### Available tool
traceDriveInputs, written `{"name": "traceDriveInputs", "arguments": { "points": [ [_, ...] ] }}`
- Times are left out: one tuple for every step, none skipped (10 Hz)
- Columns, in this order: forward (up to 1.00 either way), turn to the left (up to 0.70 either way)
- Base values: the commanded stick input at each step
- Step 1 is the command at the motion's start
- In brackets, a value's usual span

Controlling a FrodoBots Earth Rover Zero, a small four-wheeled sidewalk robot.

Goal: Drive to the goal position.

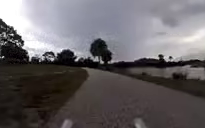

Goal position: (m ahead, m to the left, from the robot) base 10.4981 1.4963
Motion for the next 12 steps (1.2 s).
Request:
{"name": "traceDriveInputs", "arguments": {
  "points": [
    [1.00,0.00],
    [1.00,0.00],
    [1.00,0.00],
    [1.00,0.00],
    [1.00,0.00],
    [1.00,0.00],
    [1.00,0.00],
    [1.00,0.00],
    [1.00,0.00],
    [1.00,0.00],
    [1.00,0.15],
    [1.00,0.40]
  ]
}}
